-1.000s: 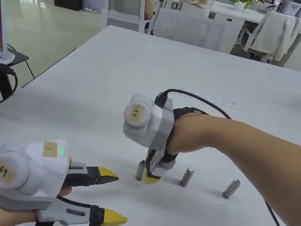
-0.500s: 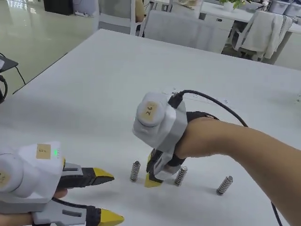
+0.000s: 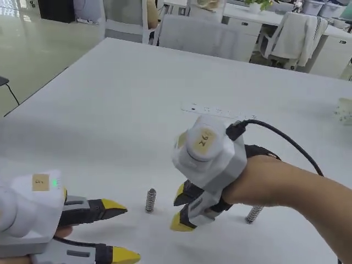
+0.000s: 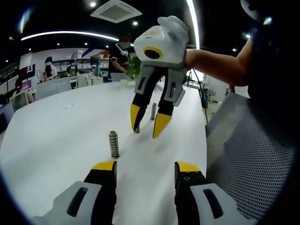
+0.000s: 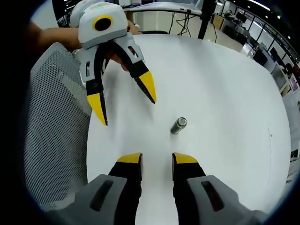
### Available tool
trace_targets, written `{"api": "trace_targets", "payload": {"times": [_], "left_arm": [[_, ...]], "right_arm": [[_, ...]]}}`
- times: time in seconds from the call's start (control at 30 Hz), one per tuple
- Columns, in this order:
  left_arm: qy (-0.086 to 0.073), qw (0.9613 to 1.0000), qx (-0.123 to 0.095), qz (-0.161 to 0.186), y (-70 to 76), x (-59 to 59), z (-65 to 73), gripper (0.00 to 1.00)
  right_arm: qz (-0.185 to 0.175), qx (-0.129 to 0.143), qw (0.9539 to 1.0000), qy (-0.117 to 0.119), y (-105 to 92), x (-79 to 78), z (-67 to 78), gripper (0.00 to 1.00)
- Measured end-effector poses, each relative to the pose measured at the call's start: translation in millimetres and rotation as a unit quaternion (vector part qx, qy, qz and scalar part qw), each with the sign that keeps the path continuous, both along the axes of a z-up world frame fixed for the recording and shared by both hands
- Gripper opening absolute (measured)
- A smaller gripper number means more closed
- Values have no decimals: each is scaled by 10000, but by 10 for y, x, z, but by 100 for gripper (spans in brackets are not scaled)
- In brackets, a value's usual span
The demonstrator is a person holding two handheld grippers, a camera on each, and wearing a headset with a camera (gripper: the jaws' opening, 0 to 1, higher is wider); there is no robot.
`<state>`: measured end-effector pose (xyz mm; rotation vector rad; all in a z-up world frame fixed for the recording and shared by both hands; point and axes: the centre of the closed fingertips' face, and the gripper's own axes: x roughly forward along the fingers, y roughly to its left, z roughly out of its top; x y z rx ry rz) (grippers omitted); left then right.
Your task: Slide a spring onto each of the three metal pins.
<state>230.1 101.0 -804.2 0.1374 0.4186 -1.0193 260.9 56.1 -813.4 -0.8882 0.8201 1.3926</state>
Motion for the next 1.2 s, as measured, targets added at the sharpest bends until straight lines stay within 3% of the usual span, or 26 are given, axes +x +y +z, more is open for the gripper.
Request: {"api": "trace_targets", "payload": {"times": [0.2, 0.47, 0.7, 1.2], "left_arm": [[18, 10000, -19, 49, 12, -4, -11, 44], [-5, 9998, -76, 170, 48, 14, 9, 46], [-26, 9997, -111, 228, 51, 5, 49, 49], [6, 9994, -180, 307, 40, 9, 97, 53]], "right_arm": [[-295, 509, 9983, 16, -33, -99, 85, 25], [-469, 892, 9949, -70, -157, -177, 146, 28], [-703, 1398, 9877, 6, -226, -241, 200, 30], [-1217, 1859, 9750, 79, -552, -341, 257, 40]]}}
